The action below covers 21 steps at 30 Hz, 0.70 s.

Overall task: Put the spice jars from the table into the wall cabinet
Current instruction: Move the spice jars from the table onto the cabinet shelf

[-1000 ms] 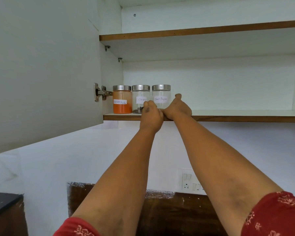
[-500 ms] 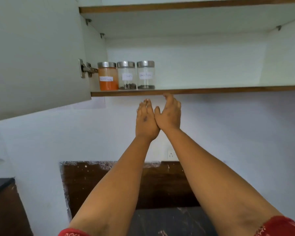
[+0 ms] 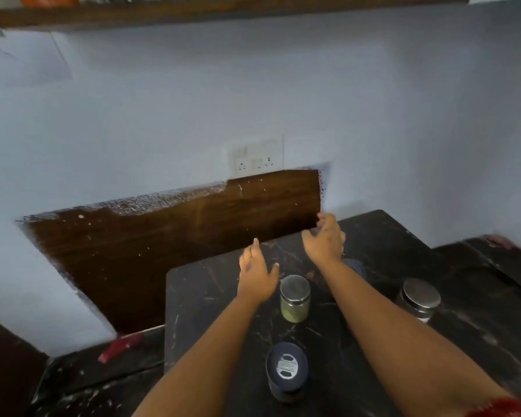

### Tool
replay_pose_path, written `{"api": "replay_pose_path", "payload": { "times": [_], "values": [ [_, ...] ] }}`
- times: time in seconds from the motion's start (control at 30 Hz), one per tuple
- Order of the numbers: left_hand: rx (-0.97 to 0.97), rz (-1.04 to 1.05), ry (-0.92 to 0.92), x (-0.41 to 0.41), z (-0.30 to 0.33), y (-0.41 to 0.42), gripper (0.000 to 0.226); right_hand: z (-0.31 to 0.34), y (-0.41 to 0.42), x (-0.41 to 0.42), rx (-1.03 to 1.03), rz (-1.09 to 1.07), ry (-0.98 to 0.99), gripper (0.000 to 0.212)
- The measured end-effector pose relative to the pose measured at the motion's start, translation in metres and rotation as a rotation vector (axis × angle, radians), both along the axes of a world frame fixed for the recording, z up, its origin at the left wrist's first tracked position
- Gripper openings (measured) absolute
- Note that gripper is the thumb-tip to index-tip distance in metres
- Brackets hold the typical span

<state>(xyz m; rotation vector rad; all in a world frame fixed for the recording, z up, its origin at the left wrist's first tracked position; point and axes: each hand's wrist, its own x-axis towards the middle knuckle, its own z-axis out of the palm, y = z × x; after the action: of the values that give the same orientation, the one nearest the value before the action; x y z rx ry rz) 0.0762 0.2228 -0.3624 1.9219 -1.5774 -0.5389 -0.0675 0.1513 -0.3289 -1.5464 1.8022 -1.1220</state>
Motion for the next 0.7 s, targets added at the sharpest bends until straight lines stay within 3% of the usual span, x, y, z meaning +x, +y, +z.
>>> {"api": "replay_pose_path", "payload": {
  "times": [0.2, 0.5, 0.7],
  "values": [
    [0.188, -0.068, 0.077, -0.026, -0.059, 0.019, 0.081, -0.068, 0.031, -0.047, 0.203, -0.097, 0.006, 0.053],
    [0.281, -0.048, 0.055, -0.06, -0.078, -0.016, 0.107, -0.123, 0.056, -0.048, 0.412, 0.276, 0.078, 0.061],
    [0.472, 0.045, -0.062, -0.076, -0.08, -0.042, 0.089, -0.116, 0.034, -0.059, 0.499, 0.304, 0.051, 0.059]
  ]
}}
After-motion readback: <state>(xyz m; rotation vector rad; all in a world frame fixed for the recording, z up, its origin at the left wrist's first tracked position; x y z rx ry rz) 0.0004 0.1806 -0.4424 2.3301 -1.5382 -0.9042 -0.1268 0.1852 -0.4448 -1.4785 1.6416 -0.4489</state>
